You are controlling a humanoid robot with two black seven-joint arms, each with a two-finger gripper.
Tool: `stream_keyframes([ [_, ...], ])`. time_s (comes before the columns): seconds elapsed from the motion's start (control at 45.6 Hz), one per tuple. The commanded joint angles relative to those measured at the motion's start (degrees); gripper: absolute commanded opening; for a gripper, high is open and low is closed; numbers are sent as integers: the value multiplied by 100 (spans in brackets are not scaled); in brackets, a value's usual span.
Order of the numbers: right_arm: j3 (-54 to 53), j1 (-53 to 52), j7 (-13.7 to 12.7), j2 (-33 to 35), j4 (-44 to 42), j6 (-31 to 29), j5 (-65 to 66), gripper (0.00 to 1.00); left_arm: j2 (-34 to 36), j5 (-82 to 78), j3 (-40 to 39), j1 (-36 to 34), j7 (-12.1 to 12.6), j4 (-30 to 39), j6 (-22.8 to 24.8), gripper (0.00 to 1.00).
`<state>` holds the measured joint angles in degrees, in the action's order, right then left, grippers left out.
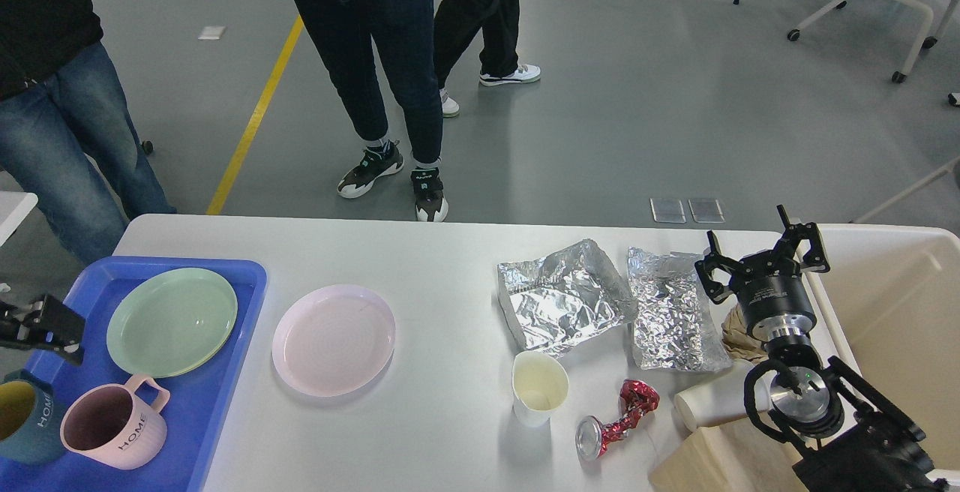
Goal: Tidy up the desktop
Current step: 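Raise the left gripper and move it toward the pink plate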
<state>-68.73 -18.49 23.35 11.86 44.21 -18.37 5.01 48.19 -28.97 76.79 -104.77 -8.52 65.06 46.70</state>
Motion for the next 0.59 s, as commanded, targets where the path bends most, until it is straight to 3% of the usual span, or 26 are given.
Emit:
stream_keyframes([
  [0.0, 0, -6, -6, 0, -9, 0, 0, 100, -581, 593, 705, -991, -9, 209, 155, 96],
  [0.197, 0, -6, 3, 0, -9, 0, 0, 100, -1724, 1692, 1303, -2134, -18, 569, 498, 96],
  [0.373, 0, -5, 3, 0, -9, 0, 0, 100, -2875, 2571, 1242, -3329, -9, 1491, 498, 96],
  [0.57, 0, -6, 3, 0, 0, 0, 0, 100, -3474, 3151, 1224, -4718, -18, 2519, 489, 96],
])
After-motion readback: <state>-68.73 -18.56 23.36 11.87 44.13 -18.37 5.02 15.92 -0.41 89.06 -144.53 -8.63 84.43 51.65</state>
